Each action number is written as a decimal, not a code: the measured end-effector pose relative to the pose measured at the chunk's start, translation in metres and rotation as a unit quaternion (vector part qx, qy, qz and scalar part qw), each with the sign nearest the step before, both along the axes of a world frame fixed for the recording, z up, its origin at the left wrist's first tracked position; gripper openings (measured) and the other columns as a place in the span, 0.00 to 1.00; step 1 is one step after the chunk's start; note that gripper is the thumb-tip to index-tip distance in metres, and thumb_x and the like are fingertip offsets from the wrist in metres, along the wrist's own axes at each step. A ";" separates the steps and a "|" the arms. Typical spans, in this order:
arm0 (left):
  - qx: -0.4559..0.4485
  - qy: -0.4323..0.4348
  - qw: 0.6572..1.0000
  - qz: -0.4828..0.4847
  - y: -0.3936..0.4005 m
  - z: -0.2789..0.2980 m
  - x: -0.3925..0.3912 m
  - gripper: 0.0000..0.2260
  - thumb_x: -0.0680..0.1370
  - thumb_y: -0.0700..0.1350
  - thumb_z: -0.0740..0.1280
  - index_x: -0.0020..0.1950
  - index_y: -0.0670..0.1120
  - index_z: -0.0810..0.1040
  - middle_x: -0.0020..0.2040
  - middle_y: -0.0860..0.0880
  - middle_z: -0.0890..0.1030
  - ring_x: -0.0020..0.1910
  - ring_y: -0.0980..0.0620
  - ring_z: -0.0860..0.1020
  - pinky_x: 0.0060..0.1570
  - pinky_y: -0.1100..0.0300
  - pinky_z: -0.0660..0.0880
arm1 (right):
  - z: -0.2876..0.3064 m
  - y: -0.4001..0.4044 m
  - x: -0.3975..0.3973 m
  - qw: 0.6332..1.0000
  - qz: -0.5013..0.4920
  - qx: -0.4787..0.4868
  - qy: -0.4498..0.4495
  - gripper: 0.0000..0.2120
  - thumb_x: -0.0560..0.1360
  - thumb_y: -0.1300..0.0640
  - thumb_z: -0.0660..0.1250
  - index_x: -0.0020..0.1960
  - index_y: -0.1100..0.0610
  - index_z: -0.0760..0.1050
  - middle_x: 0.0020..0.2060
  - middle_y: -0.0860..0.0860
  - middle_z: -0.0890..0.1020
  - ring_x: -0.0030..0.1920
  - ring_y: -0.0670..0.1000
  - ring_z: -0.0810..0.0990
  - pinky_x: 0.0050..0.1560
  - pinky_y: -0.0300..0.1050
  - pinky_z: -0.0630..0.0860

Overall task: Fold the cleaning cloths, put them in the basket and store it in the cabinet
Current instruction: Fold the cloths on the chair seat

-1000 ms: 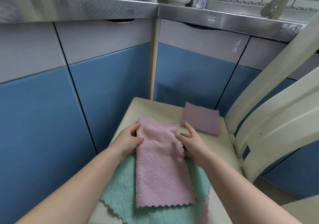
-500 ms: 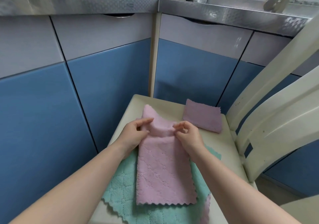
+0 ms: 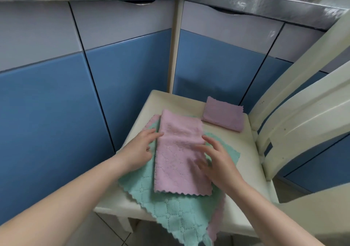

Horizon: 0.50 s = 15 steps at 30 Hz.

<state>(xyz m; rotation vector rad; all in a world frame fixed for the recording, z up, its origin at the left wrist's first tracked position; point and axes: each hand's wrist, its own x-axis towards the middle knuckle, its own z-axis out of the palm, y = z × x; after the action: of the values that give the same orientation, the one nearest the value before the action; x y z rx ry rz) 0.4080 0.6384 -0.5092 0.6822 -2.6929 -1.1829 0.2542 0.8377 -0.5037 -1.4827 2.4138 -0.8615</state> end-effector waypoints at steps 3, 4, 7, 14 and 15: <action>-0.199 -0.013 0.971 -0.132 0.011 -0.014 0.029 0.26 0.75 0.36 0.63 0.71 0.55 0.68 0.75 0.53 0.59 0.75 0.54 0.54 0.73 0.58 0.54 | 0.005 0.023 0.025 0.993 0.089 0.011 0.071 0.17 0.72 0.46 0.66 0.58 0.51 0.79 0.63 0.50 0.75 0.62 0.50 0.74 0.61 0.49 0.74; -0.240 0.007 0.955 -0.174 0.016 -0.016 0.036 0.25 0.75 0.37 0.65 0.69 0.55 0.70 0.74 0.51 0.63 0.75 0.52 0.57 0.73 0.53 0.58 | 0.004 0.029 0.031 0.987 0.130 0.029 0.093 0.20 0.71 0.42 0.65 0.59 0.50 0.78 0.62 0.48 0.76 0.61 0.49 0.75 0.61 0.50 0.74; -0.349 0.050 0.905 -0.239 0.026 -0.018 0.045 0.21 0.75 0.42 0.62 0.67 0.55 0.72 0.67 0.52 0.74 0.68 0.51 0.71 0.67 0.49 0.64 | -0.007 0.038 0.039 0.973 0.151 0.122 0.123 0.28 0.69 0.37 0.61 0.67 0.45 0.71 0.67 0.42 0.71 0.68 0.44 0.68 0.69 0.51 0.64; -0.306 0.097 0.929 -0.185 0.039 -0.014 0.032 0.19 0.71 0.37 0.68 0.60 0.51 0.78 0.59 0.54 0.81 0.58 0.56 0.78 0.65 0.52 0.70 | -0.010 0.021 0.056 0.970 0.051 0.052 0.232 0.18 0.63 0.55 0.68 0.53 0.49 0.76 0.45 0.45 0.82 0.43 0.48 0.83 0.54 0.60 0.77; -0.255 0.113 0.948 -0.152 0.040 -0.010 0.032 0.19 0.72 0.36 0.67 0.61 0.50 0.78 0.59 0.54 0.80 0.58 0.59 0.76 0.67 0.55 0.67 | -0.006 0.022 0.055 0.971 0.034 0.040 0.234 0.21 0.60 0.57 0.71 0.53 0.49 0.76 0.45 0.45 0.82 0.43 0.48 0.83 0.55 0.62 0.76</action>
<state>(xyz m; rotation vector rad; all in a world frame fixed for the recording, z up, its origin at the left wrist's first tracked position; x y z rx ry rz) 0.4398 0.6782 -0.5192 0.0539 -2.7795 -0.5122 0.3087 0.8597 -0.5102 -1.8973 2.6496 -0.4250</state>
